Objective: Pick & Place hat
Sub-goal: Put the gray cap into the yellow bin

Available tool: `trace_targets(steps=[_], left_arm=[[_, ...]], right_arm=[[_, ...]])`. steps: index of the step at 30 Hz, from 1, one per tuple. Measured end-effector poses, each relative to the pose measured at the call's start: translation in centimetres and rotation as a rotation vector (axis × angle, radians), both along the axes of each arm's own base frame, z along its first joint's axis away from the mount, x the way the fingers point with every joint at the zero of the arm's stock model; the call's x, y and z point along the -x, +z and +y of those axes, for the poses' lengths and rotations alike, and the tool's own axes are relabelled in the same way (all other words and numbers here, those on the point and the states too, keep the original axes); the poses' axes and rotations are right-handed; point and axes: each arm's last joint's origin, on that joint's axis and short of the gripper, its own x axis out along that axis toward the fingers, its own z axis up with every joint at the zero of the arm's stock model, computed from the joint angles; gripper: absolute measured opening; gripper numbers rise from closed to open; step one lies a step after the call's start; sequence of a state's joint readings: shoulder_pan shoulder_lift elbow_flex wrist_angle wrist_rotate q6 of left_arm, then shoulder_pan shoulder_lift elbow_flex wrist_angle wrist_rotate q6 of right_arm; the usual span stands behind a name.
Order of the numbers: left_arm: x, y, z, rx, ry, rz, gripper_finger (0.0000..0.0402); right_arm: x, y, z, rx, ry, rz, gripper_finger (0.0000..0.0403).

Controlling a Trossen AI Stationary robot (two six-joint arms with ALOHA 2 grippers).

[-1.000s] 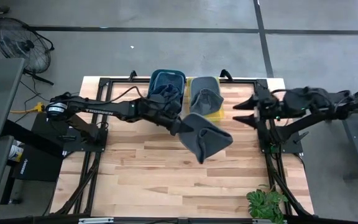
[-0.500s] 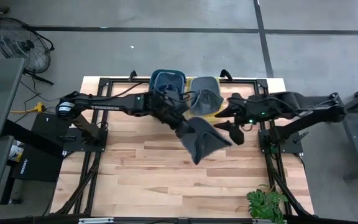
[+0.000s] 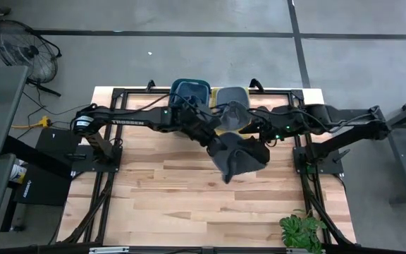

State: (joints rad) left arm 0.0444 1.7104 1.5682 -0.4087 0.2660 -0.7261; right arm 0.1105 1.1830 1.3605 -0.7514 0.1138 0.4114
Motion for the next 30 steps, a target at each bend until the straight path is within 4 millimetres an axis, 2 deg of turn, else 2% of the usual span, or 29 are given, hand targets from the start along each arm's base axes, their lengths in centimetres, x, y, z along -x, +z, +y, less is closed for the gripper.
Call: trace_targets(steps=[2,8,22,28,30], left_arm=[[-0.35,0.32,0.01,0.0,-0.003,-0.035,0.0004],[-0.71,-0.45,-0.02,0.006,-0.011,-0.017,0.0004],[-0.99,-0.5,-0.02,0.004,-0.018,-0.036,0.0004],[-0.97,-0.52,-0.06,0.008,-0.024,-0.032,0.0006],[-0.95,-0.51,-0.08,0.009,-0.026,-0.032,0.0014]], right_arm=[[-0.16,-0.18,-0.17,-0.005,0.0,0.013,0.0196],[-0.19,-0.4,-0.42,-0.027,0.019,0.036,0.0171],[-0.15,-0.92,-0.44,-0.016,0.021,0.089,0.0078],[-0.05,-1.04,-0.5,0.002,0.017,0.106,0.0017],[-0.05,-1.04,-0.51,0.008,0.022,0.106,0.0009]])
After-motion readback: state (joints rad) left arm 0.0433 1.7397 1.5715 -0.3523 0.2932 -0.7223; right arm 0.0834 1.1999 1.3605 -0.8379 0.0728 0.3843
